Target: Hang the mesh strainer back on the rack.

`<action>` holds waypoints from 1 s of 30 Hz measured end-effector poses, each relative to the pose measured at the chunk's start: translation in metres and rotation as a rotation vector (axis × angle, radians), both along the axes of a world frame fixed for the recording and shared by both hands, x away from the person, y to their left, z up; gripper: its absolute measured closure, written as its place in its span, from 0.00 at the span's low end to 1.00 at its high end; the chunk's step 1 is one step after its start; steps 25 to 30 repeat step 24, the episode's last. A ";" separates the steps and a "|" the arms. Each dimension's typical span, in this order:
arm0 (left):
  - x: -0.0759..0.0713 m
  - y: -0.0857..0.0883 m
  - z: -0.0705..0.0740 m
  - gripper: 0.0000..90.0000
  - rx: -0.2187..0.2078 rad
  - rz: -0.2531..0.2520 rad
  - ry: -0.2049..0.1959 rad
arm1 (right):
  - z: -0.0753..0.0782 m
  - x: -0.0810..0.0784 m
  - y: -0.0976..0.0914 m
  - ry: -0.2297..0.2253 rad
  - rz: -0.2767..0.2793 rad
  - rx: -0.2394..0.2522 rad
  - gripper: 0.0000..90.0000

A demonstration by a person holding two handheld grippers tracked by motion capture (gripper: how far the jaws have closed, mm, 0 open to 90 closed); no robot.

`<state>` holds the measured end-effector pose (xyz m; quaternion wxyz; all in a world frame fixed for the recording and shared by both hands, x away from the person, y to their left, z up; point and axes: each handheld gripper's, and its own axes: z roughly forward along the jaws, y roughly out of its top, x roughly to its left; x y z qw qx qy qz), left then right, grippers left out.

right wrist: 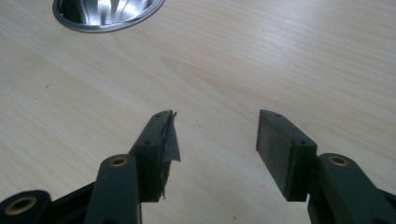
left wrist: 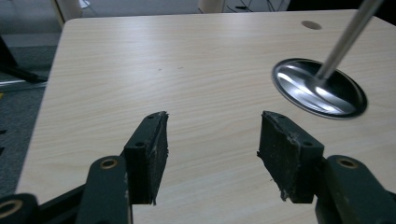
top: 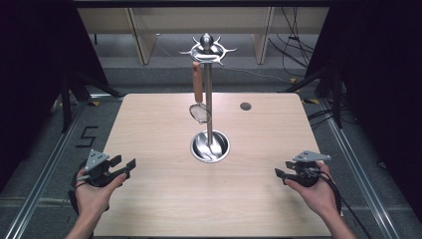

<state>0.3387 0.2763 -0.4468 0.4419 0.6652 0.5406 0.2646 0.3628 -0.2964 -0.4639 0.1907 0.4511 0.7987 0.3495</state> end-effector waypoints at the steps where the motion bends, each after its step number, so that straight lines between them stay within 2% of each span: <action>1: 0.000 0.000 0.000 0.46 0.000 0.000 0.000 | 0.000 0.000 0.000 0.000 0.000 0.000 0.53; 2: 0.004 0.005 0.000 0.46 0.006 0.031 0.016 | -0.001 -0.002 0.002 0.008 -0.021 0.018 0.53; 5: 0.008 0.008 -0.001 0.46 0.007 0.045 0.016 | 0.000 -0.002 0.002 0.012 -0.023 0.021 0.53; 7: 0.011 0.009 -0.003 0.46 0.012 0.054 0.022 | 0.000 0.000 0.000 0.000 0.000 0.000 0.53; 9: 0.013 0.009 -0.005 0.45 0.007 0.062 0.029 | 0.000 0.002 -0.001 0.001 0.018 0.007 0.53; 10: 0.014 0.008 -0.007 0.44 0.003 0.065 0.038 | -0.001 0.002 -0.001 -0.014 0.029 0.000 0.53; 13: 0.015 0.005 -0.010 0.44 0.000 0.063 0.046 | -0.001 0.002 -0.001 -0.018 0.031 0.005 0.52; 14: 0.015 0.002 -0.013 0.44 0.004 0.058 0.051 | 0.000 0.001 0.000 0.003 0.014 0.012 0.52; 17: 0.013 -0.002 -0.017 0.44 0.015 0.056 0.053 | 0.000 0.000 0.000 0.009 0.008 0.011 0.52; 18: 0.012 -0.005 -0.021 0.45 0.027 0.048 0.053 | 0.001 0.000 0.000 0.024 -0.001 0.014 0.52; 19: 0.012 -0.005 -0.021 0.45 0.027 0.048 0.053 | 0.001 0.000 0.000 0.024 -0.001 0.014 0.52; 22: 0.009 -0.009 -0.025 0.45 0.061 0.037 0.049 | 0.001 0.000 -0.001 0.017 -0.006 -0.002 0.52; 23: 0.008 -0.009 -0.026 0.46 0.076 0.030 0.046 | 0.001 0.000 0.000 0.018 -0.009 0.008 0.52; 24: 0.007 -0.009 -0.026 0.46 0.074 0.028 0.041 | 0.000 0.001 -0.001 0.009 0.010 0.010 0.52; 30: 0.007 -0.009 -0.026 0.46 0.074 0.028 0.041 | 0.000 0.001 -0.001 0.009 0.010 0.010 0.52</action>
